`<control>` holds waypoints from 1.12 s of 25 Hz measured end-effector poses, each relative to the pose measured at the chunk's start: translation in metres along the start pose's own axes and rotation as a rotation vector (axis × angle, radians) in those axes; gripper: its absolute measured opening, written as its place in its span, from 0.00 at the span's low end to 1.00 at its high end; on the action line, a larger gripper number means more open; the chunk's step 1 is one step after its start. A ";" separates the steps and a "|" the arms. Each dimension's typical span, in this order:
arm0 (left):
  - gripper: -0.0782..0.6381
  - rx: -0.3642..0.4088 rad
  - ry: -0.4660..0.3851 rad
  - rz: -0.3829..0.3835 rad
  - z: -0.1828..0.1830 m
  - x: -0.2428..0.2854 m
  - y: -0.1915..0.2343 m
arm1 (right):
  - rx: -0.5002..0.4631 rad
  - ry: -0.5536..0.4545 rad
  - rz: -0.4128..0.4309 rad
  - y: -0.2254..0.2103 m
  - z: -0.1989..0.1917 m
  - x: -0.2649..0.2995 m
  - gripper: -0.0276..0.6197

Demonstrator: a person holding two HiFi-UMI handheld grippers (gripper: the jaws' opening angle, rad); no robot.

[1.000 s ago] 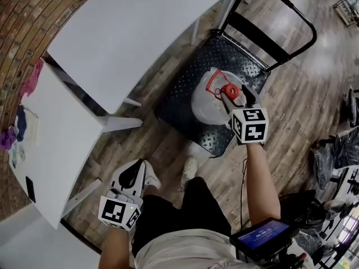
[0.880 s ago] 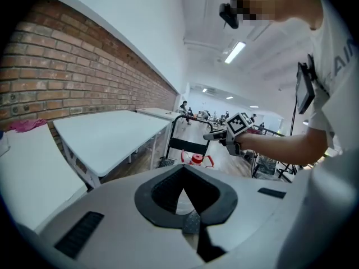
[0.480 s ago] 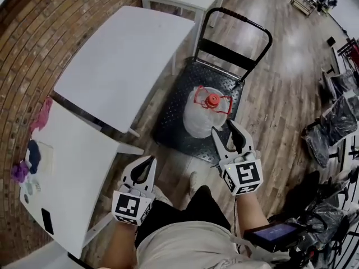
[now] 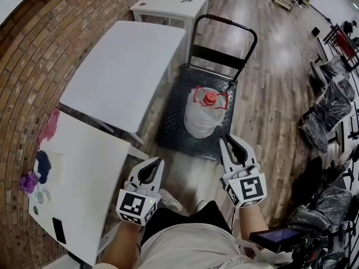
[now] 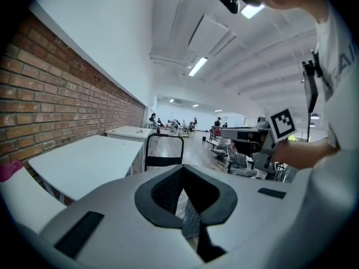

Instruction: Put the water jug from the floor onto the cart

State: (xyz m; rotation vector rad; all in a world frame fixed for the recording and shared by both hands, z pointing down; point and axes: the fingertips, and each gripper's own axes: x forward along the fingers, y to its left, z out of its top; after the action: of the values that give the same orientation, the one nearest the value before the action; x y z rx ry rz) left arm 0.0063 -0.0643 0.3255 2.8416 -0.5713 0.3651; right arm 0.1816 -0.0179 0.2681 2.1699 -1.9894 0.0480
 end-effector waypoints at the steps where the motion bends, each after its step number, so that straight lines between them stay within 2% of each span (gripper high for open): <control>1: 0.11 0.000 0.002 -0.002 -0.002 -0.003 -0.006 | -0.028 -0.009 -0.012 -0.001 0.003 -0.008 0.12; 5: 0.11 0.007 0.002 0.000 -0.007 -0.009 -0.030 | -0.131 -0.073 -0.069 -0.012 0.015 -0.046 0.05; 8: 0.11 0.007 -0.010 0.003 -0.006 -0.012 -0.058 | -0.131 -0.084 -0.092 -0.030 0.013 -0.081 0.05; 15: 0.11 0.077 -0.056 -0.025 0.008 -0.019 -0.145 | -0.097 -0.011 -0.139 -0.075 -0.016 -0.181 0.05; 23: 0.11 0.133 -0.070 -0.044 0.018 -0.045 -0.204 | -0.105 0.001 -0.098 -0.060 -0.024 -0.230 0.05; 28: 0.11 0.182 -0.115 -0.069 0.030 -0.059 -0.216 | -0.126 -0.014 -0.119 -0.051 -0.015 -0.246 0.05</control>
State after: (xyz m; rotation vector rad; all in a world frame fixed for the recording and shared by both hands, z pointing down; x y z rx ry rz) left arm 0.0463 0.1431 0.2447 3.0645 -0.4816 0.2553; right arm 0.2105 0.2305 0.2376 2.2086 -1.8134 -0.1072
